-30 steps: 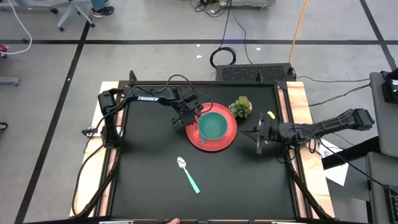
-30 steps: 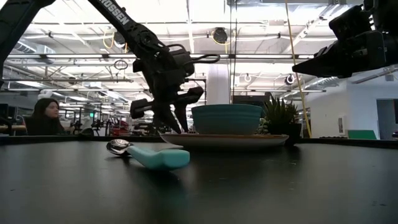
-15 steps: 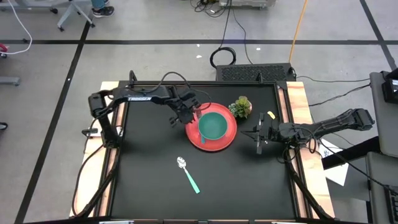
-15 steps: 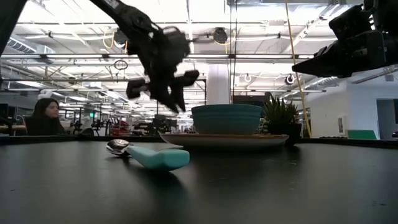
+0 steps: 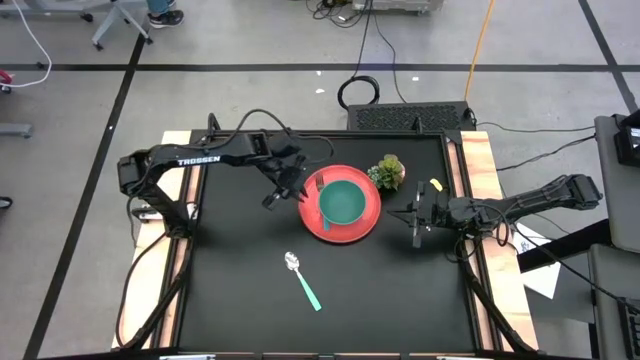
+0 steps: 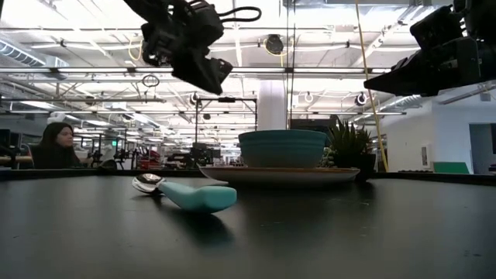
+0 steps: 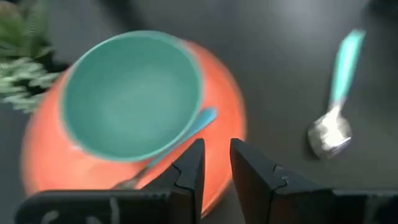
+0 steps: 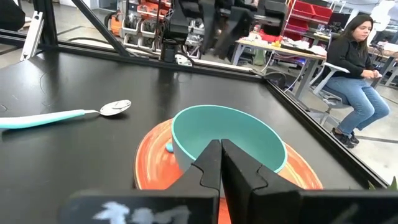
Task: Set table place
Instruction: Put the blue spoon into the green bowl
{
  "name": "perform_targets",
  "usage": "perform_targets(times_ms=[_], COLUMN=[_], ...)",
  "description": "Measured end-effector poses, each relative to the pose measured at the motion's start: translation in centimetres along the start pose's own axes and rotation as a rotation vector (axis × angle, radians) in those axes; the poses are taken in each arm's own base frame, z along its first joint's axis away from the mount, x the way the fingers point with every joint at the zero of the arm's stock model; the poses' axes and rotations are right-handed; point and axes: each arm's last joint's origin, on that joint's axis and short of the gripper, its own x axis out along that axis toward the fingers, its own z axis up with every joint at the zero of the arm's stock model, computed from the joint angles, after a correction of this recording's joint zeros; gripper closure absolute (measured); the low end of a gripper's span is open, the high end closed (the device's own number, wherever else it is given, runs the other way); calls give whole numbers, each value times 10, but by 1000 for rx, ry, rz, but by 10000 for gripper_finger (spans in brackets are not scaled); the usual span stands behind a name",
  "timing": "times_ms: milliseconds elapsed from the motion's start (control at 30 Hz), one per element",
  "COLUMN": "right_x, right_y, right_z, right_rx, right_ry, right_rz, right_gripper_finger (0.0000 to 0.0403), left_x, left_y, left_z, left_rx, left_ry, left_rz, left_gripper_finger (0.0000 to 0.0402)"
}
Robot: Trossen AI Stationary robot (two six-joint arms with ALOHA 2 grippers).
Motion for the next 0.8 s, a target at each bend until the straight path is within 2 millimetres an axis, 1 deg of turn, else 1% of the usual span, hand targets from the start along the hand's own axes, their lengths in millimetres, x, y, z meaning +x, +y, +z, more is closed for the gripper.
perform_targets(times_ms=[133,367,500,633,800], right_x=[0,0,0,0,0], right_y=[0,0,0,0,0], right_z=[0,0,0,0,0], right_rx=[0,8,8,20,20], right_ry=[0,0,0,0,0], right_rz=[0,0,0,0,0], right_gripper_finger=[403,403,403,403,403], left_x=[-1,0,0,0,-12], left_y=[-2,-7,-4,3,8], left_z=[1,2,4,10,19], left_rx=[-98,-124,-122,-141,-153], left_ry=[-94,-101,-121,-169,-206], left_rz=[-93,-148,-127,-66,52], left_gripper_finger=[320,320,321,321,321])
